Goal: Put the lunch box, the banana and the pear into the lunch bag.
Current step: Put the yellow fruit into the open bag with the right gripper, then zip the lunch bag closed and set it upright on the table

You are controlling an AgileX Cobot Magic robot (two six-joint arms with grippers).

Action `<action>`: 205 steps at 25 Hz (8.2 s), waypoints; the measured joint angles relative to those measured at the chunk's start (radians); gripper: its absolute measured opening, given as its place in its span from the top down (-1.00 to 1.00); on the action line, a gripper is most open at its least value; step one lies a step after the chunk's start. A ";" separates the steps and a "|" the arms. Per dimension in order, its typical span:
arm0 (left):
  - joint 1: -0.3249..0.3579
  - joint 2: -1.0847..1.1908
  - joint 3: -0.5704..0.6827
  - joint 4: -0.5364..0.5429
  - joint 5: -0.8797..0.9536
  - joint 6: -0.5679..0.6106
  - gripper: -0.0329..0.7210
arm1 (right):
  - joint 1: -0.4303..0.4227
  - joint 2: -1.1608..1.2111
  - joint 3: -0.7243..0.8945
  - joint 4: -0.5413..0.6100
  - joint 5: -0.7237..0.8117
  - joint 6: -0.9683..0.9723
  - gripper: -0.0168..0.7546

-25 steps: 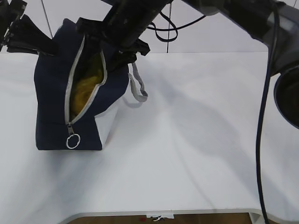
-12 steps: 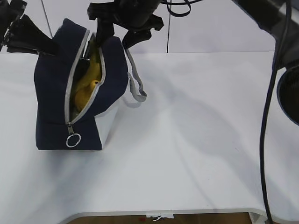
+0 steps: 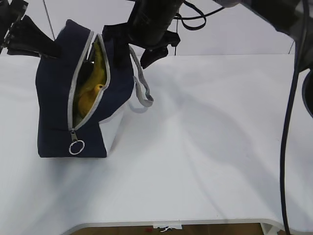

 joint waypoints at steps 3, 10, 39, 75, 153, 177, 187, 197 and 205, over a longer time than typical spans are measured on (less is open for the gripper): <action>0.000 0.000 0.000 0.000 0.000 0.000 0.88 | 0.000 0.000 0.027 0.010 -0.001 0.003 -0.38; 0.000 0.000 0.000 0.000 0.000 0.000 0.88 | 0.000 0.000 0.045 0.023 -0.004 0.003 0.29; -0.320 0.000 0.000 -0.119 -0.210 0.000 0.88 | 0.000 -0.421 0.431 -0.380 0.016 -0.046 0.96; -0.332 0.110 0.000 -0.184 -0.237 0.000 0.29 | 0.000 -0.358 0.429 -0.296 -0.004 0.095 -0.29; -0.325 -0.190 -0.273 0.545 0.054 -0.343 0.05 | 0.004 -1.034 2.131 -0.612 -1.882 0.156 0.06; -0.325 -0.190 -0.273 0.546 0.054 -0.343 0.05 | 0.004 -0.502 2.101 -0.611 -2.378 0.165 0.06; -0.325 -0.190 -0.273 0.546 0.054 -0.343 0.05 | 0.004 -0.403 2.001 -0.609 -2.392 0.165 0.06; -0.325 -0.190 -0.273 0.546 0.054 -0.343 0.05 | 0.004 -0.344 1.935 -0.608 -2.386 0.165 0.06; -0.325 -0.190 -0.273 0.546 0.054 -0.343 0.05 | 0.004 -0.344 1.885 -0.608 -2.336 0.165 0.06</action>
